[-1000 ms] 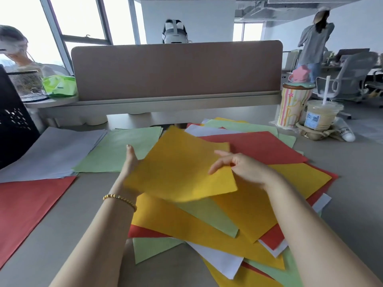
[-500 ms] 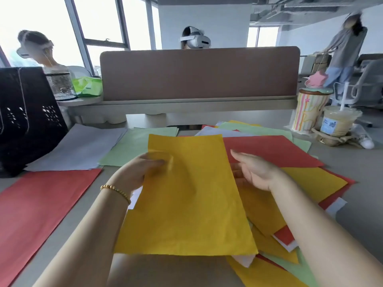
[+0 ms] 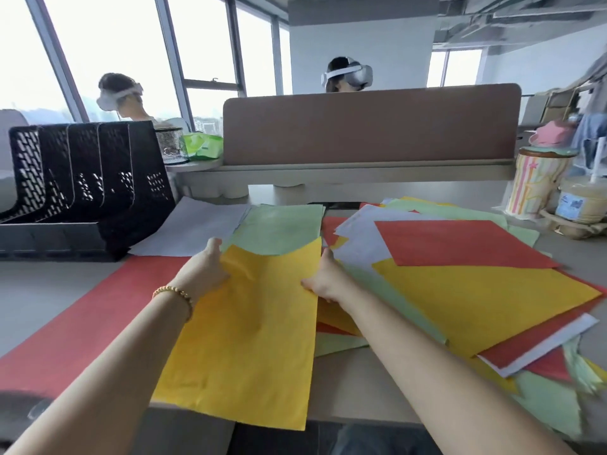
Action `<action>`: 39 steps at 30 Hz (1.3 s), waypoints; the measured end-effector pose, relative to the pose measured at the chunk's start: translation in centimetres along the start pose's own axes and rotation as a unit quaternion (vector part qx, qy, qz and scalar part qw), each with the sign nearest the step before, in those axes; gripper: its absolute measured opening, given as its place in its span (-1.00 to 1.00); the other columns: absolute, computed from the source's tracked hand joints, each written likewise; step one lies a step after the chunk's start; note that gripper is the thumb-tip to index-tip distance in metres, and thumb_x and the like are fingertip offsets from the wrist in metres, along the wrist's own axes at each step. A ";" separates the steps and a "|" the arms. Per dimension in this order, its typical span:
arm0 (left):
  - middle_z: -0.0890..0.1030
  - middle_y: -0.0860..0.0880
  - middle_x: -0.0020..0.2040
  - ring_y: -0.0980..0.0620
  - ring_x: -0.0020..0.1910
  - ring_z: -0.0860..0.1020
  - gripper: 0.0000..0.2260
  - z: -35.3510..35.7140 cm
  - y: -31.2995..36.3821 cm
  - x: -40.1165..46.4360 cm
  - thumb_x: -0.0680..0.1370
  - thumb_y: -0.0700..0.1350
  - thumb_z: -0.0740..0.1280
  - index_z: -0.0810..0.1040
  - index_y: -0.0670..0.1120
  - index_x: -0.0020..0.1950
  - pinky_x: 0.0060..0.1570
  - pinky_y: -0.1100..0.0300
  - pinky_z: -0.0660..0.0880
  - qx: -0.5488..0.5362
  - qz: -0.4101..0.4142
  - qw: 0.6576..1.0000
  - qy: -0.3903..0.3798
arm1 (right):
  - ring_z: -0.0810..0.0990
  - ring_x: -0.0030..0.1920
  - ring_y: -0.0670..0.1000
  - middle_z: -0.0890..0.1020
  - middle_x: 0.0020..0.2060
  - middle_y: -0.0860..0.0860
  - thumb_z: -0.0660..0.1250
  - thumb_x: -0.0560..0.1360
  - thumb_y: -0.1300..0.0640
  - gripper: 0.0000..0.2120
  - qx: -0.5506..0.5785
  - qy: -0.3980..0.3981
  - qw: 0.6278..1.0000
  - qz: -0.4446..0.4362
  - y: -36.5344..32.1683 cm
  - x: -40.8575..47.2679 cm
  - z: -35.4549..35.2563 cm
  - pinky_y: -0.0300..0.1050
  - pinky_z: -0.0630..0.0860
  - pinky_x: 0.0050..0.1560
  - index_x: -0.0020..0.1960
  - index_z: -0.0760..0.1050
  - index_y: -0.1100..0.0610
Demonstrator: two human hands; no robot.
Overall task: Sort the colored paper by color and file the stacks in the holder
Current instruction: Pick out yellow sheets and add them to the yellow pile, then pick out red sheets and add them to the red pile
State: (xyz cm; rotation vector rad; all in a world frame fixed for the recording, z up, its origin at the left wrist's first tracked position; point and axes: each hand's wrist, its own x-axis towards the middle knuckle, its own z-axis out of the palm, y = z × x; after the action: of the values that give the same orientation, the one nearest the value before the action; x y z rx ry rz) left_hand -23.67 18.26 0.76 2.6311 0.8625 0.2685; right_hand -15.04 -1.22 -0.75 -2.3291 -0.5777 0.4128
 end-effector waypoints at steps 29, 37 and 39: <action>0.53 -0.14 0.16 -0.12 0.13 0.48 -0.77 11.9 17.0 1.1 0.60 -0.10 0.09 0.49 -0.14 0.12 0.05 0.09 0.45 -0.013 0.216 0.976 -0.029 | 0.25 0.42 0.25 0.32 0.41 0.22 0.12 0.58 -0.12 -0.45 -0.264 0.154 0.940 0.153 10.8 2.7 -8.9 0.18 0.19 0.41 0.42 0.27 0.23; 0.57 -0.12 0.04 -0.12 0.02 0.50 -0.76 12.3 17.5 2.1 0.58 -0.17 0.11 0.56 -0.15 0.05 -0.06 0.12 0.44 -0.096 0.178 0.979 0.018 | 0.54 0.18 0.17 0.59 0.14 0.14 0.08 0.50 0.39 -0.64 -0.265 0.276 0.922 0.054 11.6 2.1 -9.5 -0.05 0.46 0.04 0.20 0.50 0.18; 0.56 -0.14 -0.08 -0.07 -0.13 0.48 -0.80 11.8 17.5 2.6 0.59 -0.17 0.14 0.54 -0.10 -0.11 -0.20 0.16 0.36 -0.232 0.140 0.963 -0.001 | 0.49 0.26 0.15 0.56 0.21 0.14 0.10 0.53 0.35 -0.60 -0.160 0.322 0.933 -0.005 11.9 2.5 -9.8 -0.05 0.43 0.16 0.30 0.47 0.15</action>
State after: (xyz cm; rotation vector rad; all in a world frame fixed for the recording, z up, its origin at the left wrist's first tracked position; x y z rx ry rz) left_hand -8.86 3.49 -3.08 2.2967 0.3615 0.4758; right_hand -5.15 -13.21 -2.38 -2.5645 -0.3431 -0.4840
